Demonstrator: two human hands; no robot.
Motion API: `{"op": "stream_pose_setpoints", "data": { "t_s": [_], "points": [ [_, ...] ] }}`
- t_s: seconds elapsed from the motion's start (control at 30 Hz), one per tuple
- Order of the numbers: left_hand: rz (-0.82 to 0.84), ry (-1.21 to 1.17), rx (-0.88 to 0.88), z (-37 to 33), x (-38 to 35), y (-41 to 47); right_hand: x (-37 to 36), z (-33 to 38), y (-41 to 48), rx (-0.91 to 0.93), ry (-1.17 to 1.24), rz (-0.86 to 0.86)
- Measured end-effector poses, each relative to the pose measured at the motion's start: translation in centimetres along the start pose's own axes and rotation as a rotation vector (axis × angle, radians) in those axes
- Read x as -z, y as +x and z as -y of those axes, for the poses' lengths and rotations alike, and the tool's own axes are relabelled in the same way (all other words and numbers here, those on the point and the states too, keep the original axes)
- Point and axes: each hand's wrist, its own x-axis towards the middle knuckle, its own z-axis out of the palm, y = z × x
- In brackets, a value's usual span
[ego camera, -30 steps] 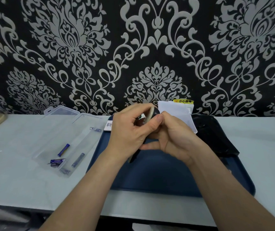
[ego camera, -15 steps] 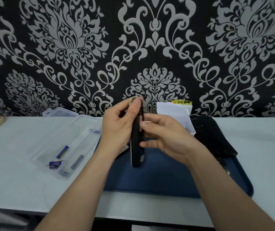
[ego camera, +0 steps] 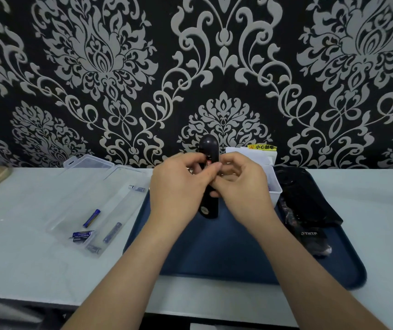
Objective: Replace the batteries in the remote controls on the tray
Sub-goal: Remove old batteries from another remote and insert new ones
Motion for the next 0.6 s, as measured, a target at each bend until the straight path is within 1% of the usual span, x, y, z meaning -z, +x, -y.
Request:
{"op": "stream_pose_setpoints", "data": {
  "t_s": [0.17, 0.27, 0.37, 0.5, 0.57, 0.6],
  "points": [
    [-0.042, -0.343, 0.19, -0.18, -0.42, 0.28, -0.13, 0.04, -0.15, 0.044, -0.079, -0.014],
    [-0.038, -0.408, 0.221, -0.05, -0.61, 0.37, -0.11, 0.03, -0.22, 0.043, -0.1, -0.031],
    [-0.038, -0.425, 0.219, 0.32, -0.88, 0.44, -0.06, 0.2, -0.3, 0.043, -0.105, -0.037],
    [-0.065, -0.384, 0.219, 0.33, -1.05, 0.37, -0.2, 0.14, -0.28, 0.023, -0.092, -0.035],
    [-0.074, -0.306, 0.169, 0.27, -1.01, 0.34, -0.14, 0.07, -0.24, 0.013, -0.079, -0.036],
    [-0.076, -0.208, 0.109, 0.19, -0.97, 0.24, -0.09, 0.03, -0.19, 0.009, -0.076, -0.044]
  ]
}}
